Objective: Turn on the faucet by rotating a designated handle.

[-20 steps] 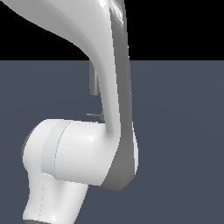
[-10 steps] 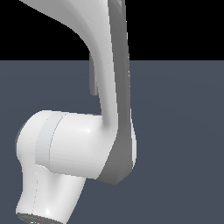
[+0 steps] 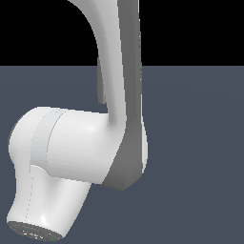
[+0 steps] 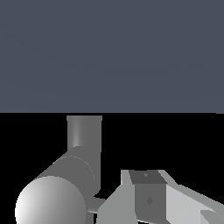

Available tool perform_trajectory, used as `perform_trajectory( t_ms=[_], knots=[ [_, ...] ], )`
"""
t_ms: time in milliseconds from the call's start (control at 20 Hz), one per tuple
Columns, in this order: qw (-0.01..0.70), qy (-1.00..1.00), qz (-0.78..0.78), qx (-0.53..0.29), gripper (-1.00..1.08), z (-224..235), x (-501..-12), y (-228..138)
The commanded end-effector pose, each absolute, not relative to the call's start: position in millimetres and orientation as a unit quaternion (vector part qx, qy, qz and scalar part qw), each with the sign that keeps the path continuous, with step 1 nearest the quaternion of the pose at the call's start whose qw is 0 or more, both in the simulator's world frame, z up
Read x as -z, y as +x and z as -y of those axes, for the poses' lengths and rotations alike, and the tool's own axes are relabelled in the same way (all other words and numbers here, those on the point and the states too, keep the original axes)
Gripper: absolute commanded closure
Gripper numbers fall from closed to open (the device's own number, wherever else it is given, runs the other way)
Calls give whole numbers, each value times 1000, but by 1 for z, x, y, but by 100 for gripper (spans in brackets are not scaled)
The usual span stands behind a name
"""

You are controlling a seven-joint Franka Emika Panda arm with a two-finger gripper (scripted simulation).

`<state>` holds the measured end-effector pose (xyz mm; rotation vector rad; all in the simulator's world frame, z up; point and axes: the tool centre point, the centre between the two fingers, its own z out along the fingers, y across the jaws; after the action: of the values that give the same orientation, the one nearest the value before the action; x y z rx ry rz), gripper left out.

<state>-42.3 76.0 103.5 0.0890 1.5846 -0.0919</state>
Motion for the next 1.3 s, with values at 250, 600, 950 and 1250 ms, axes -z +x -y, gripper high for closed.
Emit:
perform_trajectory(
  t_ms=[250, 600, 950, 1250],
  knots=[
    [704, 39, -708, 40, 108, -69, -130, -43],
    [706, 39, -706, 39, 108, -63, -150, -44],
    [699, 40, -713, 41, 108, -42, -146, -46],
    [704, 39, -708, 40, 108, -25, -162, -48]
  ],
)
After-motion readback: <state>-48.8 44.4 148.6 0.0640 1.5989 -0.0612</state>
